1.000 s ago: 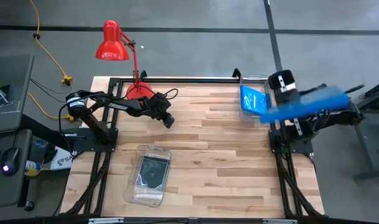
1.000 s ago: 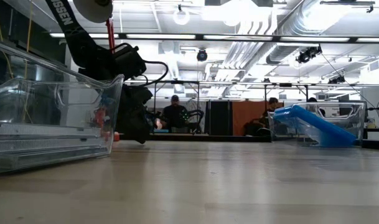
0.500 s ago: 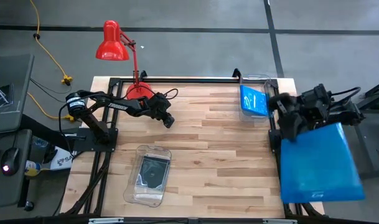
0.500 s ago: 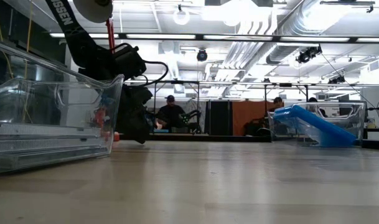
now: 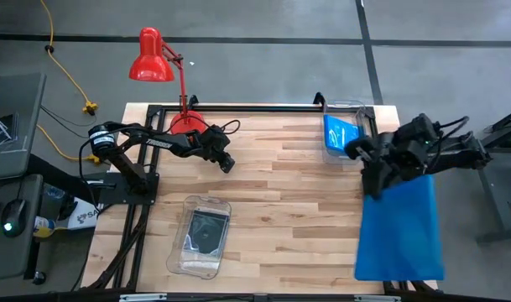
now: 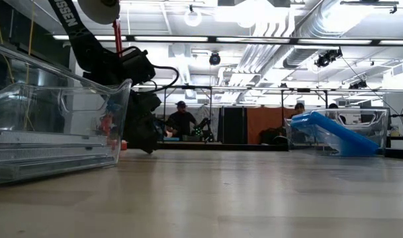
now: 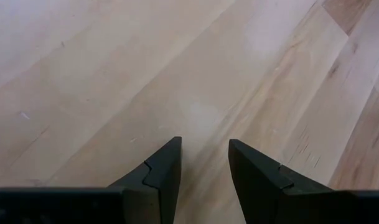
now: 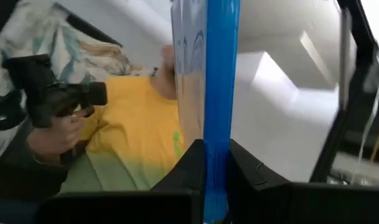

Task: Pick & place jewel cases by type
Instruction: Put the blue cd case into the top transparent bin

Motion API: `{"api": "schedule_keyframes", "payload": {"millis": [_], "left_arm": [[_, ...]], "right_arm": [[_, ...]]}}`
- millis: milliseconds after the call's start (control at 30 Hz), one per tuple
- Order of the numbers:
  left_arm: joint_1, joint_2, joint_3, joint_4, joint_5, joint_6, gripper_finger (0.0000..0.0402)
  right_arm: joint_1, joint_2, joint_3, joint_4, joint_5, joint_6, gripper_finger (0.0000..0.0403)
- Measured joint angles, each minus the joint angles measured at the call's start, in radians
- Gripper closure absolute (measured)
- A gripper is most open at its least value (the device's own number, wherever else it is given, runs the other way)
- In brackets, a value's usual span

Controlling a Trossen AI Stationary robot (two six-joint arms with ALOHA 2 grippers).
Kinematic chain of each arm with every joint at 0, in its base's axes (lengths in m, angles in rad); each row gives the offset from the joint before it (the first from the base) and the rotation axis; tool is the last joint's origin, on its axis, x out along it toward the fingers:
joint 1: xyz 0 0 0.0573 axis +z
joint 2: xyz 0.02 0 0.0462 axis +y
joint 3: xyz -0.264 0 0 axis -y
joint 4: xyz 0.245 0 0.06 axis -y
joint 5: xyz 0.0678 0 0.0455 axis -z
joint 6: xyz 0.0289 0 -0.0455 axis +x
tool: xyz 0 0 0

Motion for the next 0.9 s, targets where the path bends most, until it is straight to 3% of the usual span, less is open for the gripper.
{"api": "schedule_keyframes", "payload": {"millis": [667, 900], "left_arm": [[0.0, 0.0, 0.0, -0.006, -0.009, 0.0, 0.0269], [0.0, 0.0, 0.0, -0.006, -0.009, -0.001, 0.0269]], "right_arm": [[-0.063, 0.001, 0.0, -0.499, 0.603, 0.258, 0.0387], [-0.086, 0.001, 0.0, -0.61, 0.903, 0.374, 0.0387]]}}
